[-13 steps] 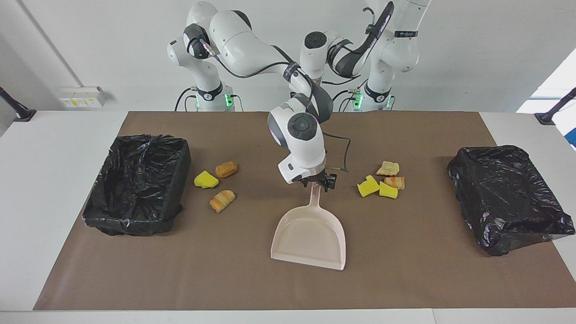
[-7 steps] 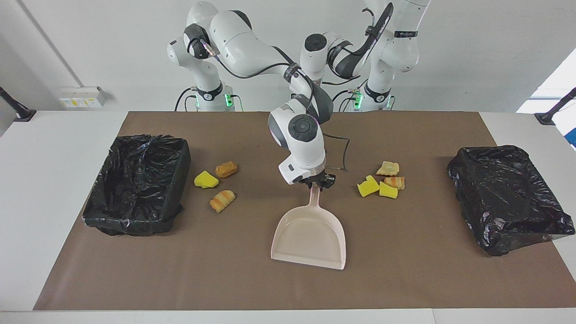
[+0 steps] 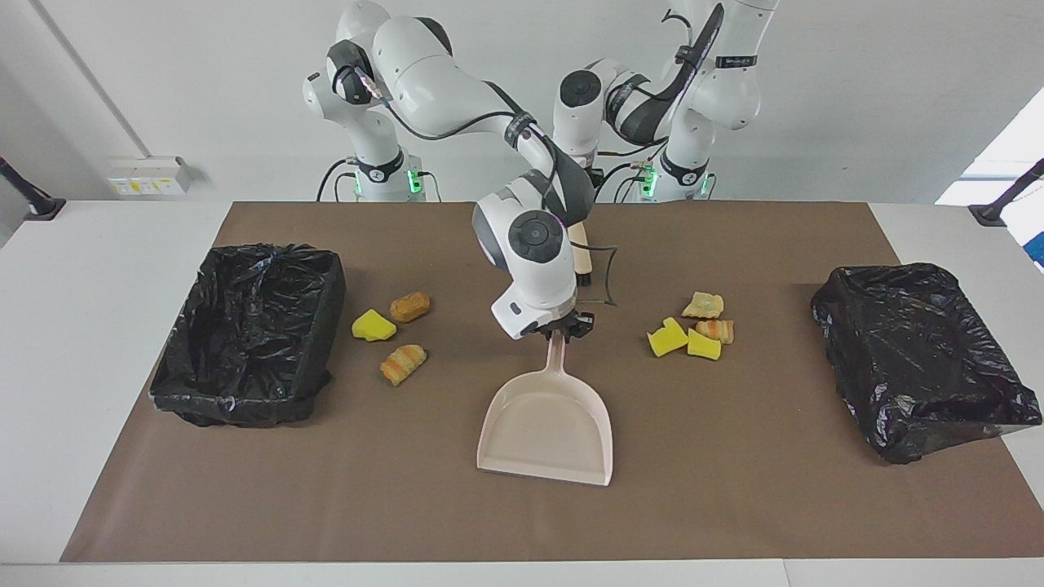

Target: Sweep and dump trash in bin

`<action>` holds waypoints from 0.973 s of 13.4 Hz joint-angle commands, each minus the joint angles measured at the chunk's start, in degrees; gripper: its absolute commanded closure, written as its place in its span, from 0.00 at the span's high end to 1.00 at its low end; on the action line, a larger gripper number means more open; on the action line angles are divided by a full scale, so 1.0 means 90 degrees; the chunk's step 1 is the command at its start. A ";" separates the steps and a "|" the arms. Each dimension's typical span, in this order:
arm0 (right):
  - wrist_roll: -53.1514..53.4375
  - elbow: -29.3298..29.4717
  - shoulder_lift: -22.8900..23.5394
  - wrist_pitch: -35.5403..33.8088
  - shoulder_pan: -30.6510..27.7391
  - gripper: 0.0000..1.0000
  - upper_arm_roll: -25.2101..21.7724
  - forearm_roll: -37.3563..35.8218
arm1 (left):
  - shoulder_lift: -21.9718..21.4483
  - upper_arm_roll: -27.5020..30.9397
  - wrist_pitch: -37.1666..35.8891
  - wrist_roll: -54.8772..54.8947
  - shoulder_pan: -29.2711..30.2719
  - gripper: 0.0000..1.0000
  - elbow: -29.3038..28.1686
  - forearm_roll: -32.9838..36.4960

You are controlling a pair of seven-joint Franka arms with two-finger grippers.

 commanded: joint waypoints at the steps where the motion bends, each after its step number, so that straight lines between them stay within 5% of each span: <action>1: -0.1038 -0.0323 -0.0837 -0.0512 -0.0274 0.00 0.0031 0.0058 | 0.0029 -0.0004 -0.0624 0.0404 0.0815 0.00 0.0554 0.0886; 6: -0.3771 -0.1689 -0.2303 -0.0894 -0.0733 0.00 -0.0009 -0.0126 | 0.0370 -0.0004 -0.0400 0.2502 0.2934 0.00 0.1101 0.1192; 8: -0.4680 -0.1896 -0.2441 -0.0876 -0.0685 0.00 0.0021 -0.0749 | 0.0565 -0.0004 -0.0012 0.3117 0.3647 0.00 0.1189 0.1192; 13: -0.7825 -0.2501 -0.2637 -0.0719 -0.0695 0.00 0.0011 -0.0859 | 0.0703 -0.0004 0.0119 0.4788 0.5221 0.00 0.1093 0.1192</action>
